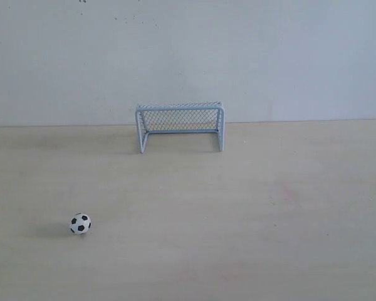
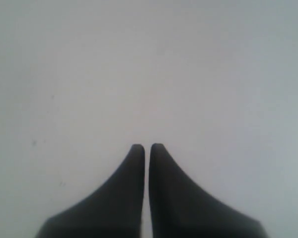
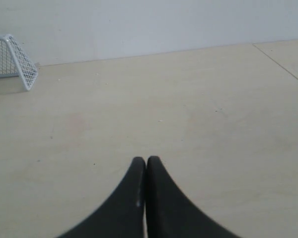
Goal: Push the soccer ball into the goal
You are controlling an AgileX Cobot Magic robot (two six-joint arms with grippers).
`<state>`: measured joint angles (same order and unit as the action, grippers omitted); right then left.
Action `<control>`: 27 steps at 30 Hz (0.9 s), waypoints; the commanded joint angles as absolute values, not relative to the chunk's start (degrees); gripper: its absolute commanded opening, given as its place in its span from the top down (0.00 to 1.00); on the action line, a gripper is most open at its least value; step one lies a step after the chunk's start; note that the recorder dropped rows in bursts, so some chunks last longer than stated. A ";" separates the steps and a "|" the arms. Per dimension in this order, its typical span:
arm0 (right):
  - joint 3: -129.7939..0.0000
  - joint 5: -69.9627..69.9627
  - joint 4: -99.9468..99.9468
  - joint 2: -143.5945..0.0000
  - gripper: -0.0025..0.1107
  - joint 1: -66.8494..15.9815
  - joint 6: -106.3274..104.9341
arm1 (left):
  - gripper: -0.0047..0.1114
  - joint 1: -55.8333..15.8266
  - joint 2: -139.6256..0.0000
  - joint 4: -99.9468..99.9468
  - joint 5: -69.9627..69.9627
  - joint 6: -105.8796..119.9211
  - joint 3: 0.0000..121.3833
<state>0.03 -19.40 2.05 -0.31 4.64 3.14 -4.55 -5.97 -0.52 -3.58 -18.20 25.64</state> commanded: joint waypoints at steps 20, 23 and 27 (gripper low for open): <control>0.00 -19.12 1.93 0.00 0.98 5.01 2.89 | 0.92 -8.61 -68.54 -1.55 61.89 68.09 69.53; 0.00 -19.12 1.93 0.00 0.98 5.01 2.89 | 0.92 -8.61 -73.78 4.93 60.25 68.43 69.53; 0.00 -19.12 1.93 0.00 0.98 5.01 2.89 | 0.92 -7.83 -79.92 17.70 62.19 65.67 69.27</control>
<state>0.03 -19.40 2.05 -0.31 4.64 3.14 -8.40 -76.60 9.71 60.96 67.36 69.13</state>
